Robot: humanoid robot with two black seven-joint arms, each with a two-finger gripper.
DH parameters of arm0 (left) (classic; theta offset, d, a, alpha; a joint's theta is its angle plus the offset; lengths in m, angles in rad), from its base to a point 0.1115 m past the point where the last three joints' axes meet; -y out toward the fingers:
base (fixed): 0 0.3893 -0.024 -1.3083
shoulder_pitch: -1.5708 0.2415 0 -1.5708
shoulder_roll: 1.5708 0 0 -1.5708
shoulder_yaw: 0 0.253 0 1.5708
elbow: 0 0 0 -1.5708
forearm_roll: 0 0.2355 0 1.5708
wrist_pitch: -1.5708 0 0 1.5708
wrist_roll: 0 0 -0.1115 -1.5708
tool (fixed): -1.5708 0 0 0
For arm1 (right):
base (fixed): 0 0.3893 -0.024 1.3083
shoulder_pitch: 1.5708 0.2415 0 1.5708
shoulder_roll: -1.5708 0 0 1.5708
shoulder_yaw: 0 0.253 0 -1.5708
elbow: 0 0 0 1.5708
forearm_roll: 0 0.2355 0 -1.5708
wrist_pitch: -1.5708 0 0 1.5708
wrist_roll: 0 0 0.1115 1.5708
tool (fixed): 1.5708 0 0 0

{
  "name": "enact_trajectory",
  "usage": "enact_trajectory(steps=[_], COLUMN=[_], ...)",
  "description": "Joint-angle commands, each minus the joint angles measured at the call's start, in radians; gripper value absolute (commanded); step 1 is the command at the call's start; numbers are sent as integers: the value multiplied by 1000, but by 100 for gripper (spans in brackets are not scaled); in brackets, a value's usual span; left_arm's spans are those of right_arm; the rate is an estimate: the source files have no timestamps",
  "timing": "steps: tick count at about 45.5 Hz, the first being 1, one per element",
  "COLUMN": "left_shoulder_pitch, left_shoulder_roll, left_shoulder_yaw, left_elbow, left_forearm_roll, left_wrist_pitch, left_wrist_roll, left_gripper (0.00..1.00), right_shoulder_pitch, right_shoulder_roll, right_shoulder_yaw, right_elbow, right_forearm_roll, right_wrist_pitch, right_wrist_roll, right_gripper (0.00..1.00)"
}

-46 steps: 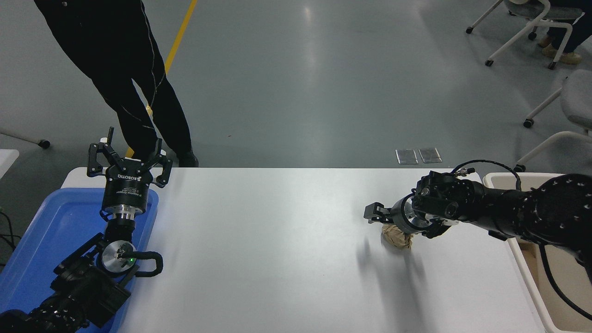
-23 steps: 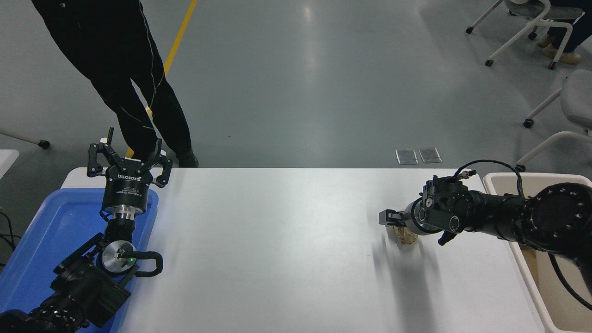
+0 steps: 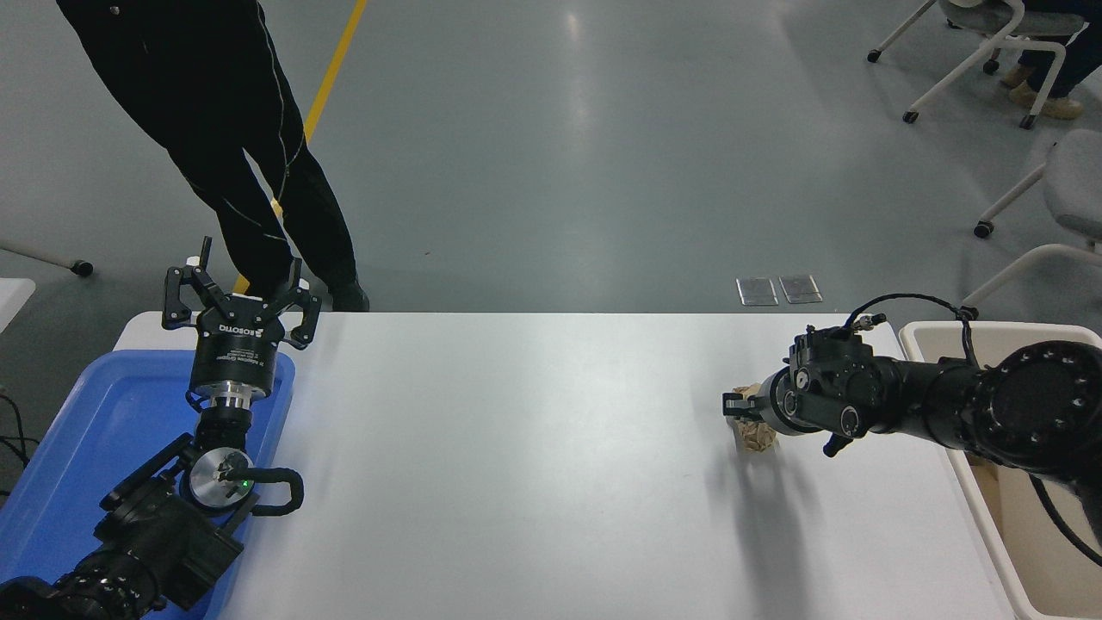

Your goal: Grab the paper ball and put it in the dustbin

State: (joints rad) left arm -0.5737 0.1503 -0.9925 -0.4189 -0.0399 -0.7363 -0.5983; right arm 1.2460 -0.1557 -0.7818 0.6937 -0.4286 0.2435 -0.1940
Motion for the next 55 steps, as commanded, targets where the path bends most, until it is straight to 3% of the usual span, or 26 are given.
enact_trajectory(steps=[1,12,22,28,42,55], left_shoulder_pitch=[0,0,2,2,2,2], left_shoulder_roll=[0,0,2,2,2,2], left_shoulder_yaw=[0,0,0,0,0,0], left_elbow=[0,0,2,2,2,2], left_forearm_roll=[0,0,0,0,0,0], left_wrist_pitch=[0,0,0,0,0,2], left_wrist_roll=[0,0,0,0,-2,0], left_gripper=[99,99,99,99,99,99], right_shoulder_pitch=[180,585,944,1144,1409,1324], right_shoulder_roll=[-149,-436,-634,-709,-742,-743], right_shoulder_yaw=[-4,-103,-108,-111,-122,-172], right_elbow=[228,676,868,977,975,929], right_forearm_roll=[1,5,8,10,1,-61], right_wrist_pitch=[34,190,539,542,542,542], right_wrist_roll=[4,36,77,77,76,70], right_gripper=[0,0,0,0,0,0])
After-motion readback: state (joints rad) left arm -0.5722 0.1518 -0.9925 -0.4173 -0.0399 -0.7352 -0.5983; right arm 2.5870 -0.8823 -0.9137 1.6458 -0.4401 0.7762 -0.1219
